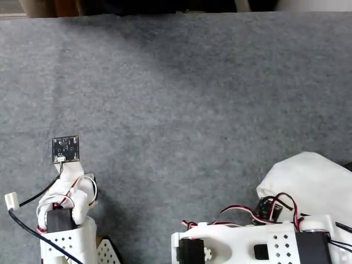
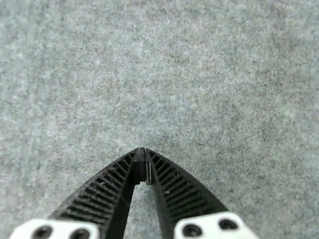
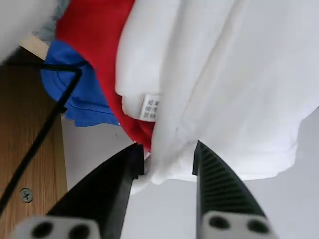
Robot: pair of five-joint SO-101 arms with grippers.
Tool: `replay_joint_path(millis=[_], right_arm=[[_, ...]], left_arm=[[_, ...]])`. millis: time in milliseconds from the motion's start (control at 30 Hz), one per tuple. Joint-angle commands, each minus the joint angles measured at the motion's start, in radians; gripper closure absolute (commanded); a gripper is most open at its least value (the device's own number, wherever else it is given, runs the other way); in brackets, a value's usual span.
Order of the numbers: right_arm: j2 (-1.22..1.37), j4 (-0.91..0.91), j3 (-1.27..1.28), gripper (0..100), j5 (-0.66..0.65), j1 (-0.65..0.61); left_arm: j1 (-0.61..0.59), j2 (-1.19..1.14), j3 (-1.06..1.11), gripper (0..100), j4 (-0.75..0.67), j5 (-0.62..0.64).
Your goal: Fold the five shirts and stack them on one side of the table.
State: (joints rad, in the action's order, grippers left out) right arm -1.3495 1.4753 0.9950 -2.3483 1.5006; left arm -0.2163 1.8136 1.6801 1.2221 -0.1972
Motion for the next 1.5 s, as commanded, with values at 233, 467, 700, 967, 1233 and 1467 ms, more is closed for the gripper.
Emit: replay_joint_path(millis=[233, 467, 700, 967, 1233, 1467], right_arm=[[-0.010, 0.206, -0.206, 81.8, -0.006, -0.047], [-0.018, 0.310, -0.317, 82.1, 0.094, -0.177], [-0.018, 0.308, -0.415, 97.7, 0.454, -0.524], [-0.019, 0.276, -0.449, 98.7, 1.017, -1.190], [-0.018, -0.044, -0.236, 99.0, 1.462, -1.564], [-0.018, -0.238, -0.004, 98.6, 1.694, -1.633]], left_arm=[[0.005, -0.001, 0.015, 98, 0.005, 0.003], [0.005, -0.001, 0.015, 98, 0.005, 0.003], [0.005, -0.001, 0.015, 98, 0.005, 0.003], [0.005, -0.001, 0.015, 98, 0.005, 0.005], [0.005, 0.002, 0.015, 98, 0.032, 0.005], [0.005, 0.002, 0.015, 98, 0.032, 0.006]])
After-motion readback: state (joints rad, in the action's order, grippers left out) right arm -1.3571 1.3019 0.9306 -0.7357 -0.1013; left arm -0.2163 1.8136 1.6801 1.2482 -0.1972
